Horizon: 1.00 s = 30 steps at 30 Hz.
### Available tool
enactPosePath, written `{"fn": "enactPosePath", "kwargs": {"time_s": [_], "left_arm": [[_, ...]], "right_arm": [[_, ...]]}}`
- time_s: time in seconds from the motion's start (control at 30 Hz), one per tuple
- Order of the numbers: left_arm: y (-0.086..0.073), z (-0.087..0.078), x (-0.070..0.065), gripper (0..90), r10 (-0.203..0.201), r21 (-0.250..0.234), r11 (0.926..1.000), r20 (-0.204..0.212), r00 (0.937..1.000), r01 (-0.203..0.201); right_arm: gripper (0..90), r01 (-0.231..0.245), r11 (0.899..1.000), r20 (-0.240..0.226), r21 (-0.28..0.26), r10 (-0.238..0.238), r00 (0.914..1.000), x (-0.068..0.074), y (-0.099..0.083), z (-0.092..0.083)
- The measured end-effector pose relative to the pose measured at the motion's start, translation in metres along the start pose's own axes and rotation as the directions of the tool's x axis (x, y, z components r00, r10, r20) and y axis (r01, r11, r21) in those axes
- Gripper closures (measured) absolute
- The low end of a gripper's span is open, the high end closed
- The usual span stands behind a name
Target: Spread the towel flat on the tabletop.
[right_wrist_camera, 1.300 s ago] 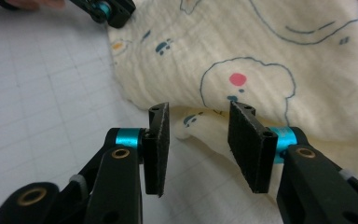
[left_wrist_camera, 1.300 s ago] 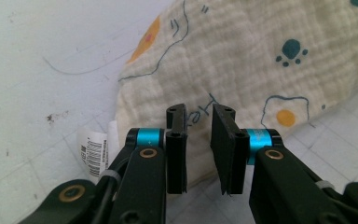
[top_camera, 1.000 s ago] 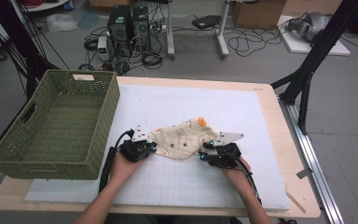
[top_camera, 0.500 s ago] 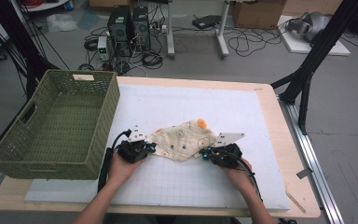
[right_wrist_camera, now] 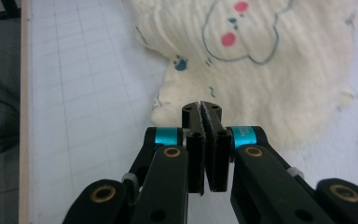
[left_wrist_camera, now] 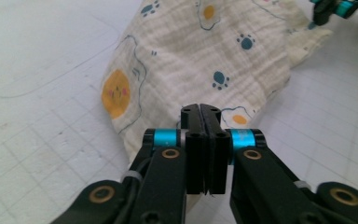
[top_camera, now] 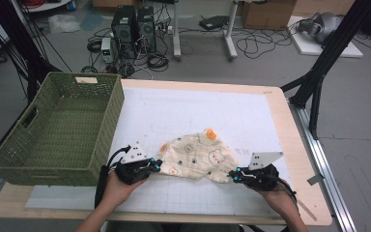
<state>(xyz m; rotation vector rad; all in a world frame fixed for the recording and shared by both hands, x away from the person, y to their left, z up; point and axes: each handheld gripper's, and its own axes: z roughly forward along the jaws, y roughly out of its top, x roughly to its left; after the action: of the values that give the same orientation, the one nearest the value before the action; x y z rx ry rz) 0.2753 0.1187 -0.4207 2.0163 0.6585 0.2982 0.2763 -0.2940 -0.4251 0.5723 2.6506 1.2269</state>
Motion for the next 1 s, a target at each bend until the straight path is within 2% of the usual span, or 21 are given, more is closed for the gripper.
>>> {"fn": "enactPosePath", "kwargs": {"time_s": [0.07, 0.1, 0.17, 0.2, 0.27, 0.33, 0.37, 0.43, 0.47, 0.5, 0.57, 0.63, 0.67, 0.8, 0.9, 1.0], "left_arm": [[-0.001, 0.0, 0.002, 74.5, 0.005, 0.008, 1.0, 0.004, 1.0, -0.005], [-0.001, 0.001, 0.004, 71.6, 0.003, 0.013, 0.9999, 0.008, 1.0, -0.003], [-0.002, 0.006, 0.009, 67.1, -0.002, 0.026, 0.9997, 0.005, 1.0, 0.002], [-0.003, 0.009, 0.011, 66.4, 0.0, 0.034, 0.9994, 0.007, 1.0, 0.0], [-0.005, 0.016, 0.015, 65.6, 0.006, 0.051, 0.9987, 0.011, 0.9999, -0.006], [-0.006, 0.024, 0.018, 64.6, 0.01, 0.073, 0.9972, 0.024, 0.9997, -0.012], [-0.007, 0.027, 0.02, 64.1, 0.017, 0.094, 0.9954, 0.016, 0.9997, -0.019], [-0.009, 0.034, 0.022, 65.0, 0.019, 0.131, 0.9912, 0.01, 0.9998, -0.02], [-0.01, 0.036, 0.022, 68.3, 0.023, 0.137, 0.9903, 0.007, 0.9997, -0.024], [-0.011, 0.035, 0.021, 72.2, 0.035, 0.13, 0.991, -0.004, 0.9994, -0.034], [-0.011, 0.034, 0.022, 87.1, 0.026, 0.13, 0.9911, 0.004, 0.9997, -0.026], [-0.011, 0.032, 0.02, 88.6, 0.019, 0.14, 0.99, -0.003, 0.9998, -0.018], [-0.011, 0.031, 0.02, 88.9, 0.017, 0.141, 0.9899, -0.007, 0.9998, -0.016], [-0.017, 0.012, 0.013, 89.1, 0.009, 0.112, 0.9937, -0.009, 0.9999, -0.008], [-0.023, -0.005, 0.005, 89.1, -0.003, 0.105, 0.9945, 0.002, 1.0, 0.002], [-0.027, -0.019, -0.007, 88.9, 0.007, 0.09, 0.9959, 0.041, 0.9991, -0.01]], "right_arm": [[84.0, -0.02, 0.999, -0.001, -0.035, 0.02, 0.9998, -0.001, -0.003, -0.004], [80.1, -0.031, 0.998, -0.006, -0.052, 0.03, 0.9995, 0.0, -0.002, -0.005], [70.9, -0.023, 0.998, -0.014, -0.066, 0.022, 0.9996, 0.003, 0.003, -0.001], [69.8, -0.021, 0.997, -0.027, -0.068, 0.019, 0.9995, 0.005, 0.006, 0.003], [63.6, 0.002, 0.998, -0.039, -0.056, -0.004, 0.9992, 0.008, 0.011, 0.014], [62.1, 0.014, 1.0, -0.045, -0.023, -0.015, 0.9989, 0.01, 0.014, 0.026], [61.7, 0.018, 1.0, -0.047, -0.002, -0.018, 0.9987, 0.01, 0.014, 0.03], [62.1, 0.011, 0.999, -0.045, 0.043, -0.009, 0.9989, 0.007, 0.013, 0.039], [62.9, 0.003, 0.998, -0.046, 0.059, 0.0, 0.999, 0.005, 0.012, 0.041], [66.1, -0.001, 0.998, -0.05, 0.058, 0.004, 0.9987, 0.004, 0.011, 0.043], [76.8, -0.002, 0.999, -0.052, 0.046, 0.005, 0.9986, 0.003, 0.011, 0.044], [86.2, -0.005, 0.999, -0.085, 0.039, 0.008, 0.9964, 0.003, 0.01, 0.044], [87.0, 0.003, 0.999, -0.089, 0.041, 0.0, 0.9961, 0.004, 0.011, 0.044], [87.4, 0.024, 1.0, -0.13, 0.018, -0.021, 0.9912, 0.011, 0.011, 0.033], [87.4, 0.042, 0.999, -0.176, -0.003, -0.042, 0.9835, 0.023, 0.011, 0.021], [87.1, 0.064, 0.998, -0.224, -0.007, -0.064, 0.9724, 0.034, 0.009, 0.012]]}}
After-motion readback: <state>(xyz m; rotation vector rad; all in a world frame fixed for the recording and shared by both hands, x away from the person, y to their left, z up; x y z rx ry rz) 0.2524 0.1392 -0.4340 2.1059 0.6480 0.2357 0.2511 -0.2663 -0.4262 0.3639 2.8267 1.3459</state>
